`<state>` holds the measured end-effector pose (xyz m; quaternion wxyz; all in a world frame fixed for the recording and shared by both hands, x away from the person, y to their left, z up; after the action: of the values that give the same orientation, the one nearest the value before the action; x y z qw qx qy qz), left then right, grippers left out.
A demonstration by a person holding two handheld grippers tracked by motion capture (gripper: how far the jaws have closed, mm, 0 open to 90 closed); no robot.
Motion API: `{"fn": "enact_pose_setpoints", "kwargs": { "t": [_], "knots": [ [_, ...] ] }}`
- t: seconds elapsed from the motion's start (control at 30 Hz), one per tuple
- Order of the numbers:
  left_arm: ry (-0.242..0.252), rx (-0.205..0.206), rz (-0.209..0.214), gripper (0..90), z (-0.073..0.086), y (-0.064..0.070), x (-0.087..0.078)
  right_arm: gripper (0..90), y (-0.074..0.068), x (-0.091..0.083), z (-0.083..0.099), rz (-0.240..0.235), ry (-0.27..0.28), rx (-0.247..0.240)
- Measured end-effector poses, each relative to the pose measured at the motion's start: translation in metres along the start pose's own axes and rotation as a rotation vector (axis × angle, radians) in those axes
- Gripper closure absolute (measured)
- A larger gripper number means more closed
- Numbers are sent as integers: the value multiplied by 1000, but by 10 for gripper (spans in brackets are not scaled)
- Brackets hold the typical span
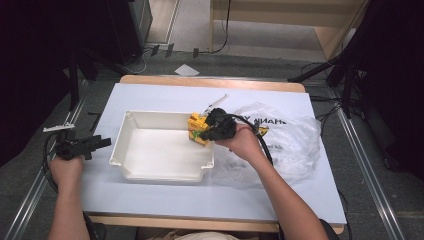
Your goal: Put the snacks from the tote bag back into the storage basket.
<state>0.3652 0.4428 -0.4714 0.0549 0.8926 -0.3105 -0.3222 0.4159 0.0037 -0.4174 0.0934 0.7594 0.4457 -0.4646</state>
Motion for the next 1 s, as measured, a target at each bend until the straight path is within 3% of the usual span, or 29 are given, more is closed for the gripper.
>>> {"fn": "enact_pose_setpoints", "kwargs": {
  "t": [0.4,1.0],
  "knots": [
    [3,0,9,267,0,0,0,900,3,-2,-1,0,3,-8],
    [6,-3,7,268,0,0,0,900,8,-8,2,-3,2,32]
  ]
}}
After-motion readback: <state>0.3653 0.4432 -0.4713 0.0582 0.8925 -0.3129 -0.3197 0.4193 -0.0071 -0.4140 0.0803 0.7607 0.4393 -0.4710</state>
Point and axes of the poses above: each handheld gripper's, and its own axes: x roughly forward along the jaws, z roughly out of its underside, y roughly to its right, the point moved 3 cm from there along x, roughly forward along the jaws, and after that the axes turned 11 degrees about x, right-handed, at the moved point
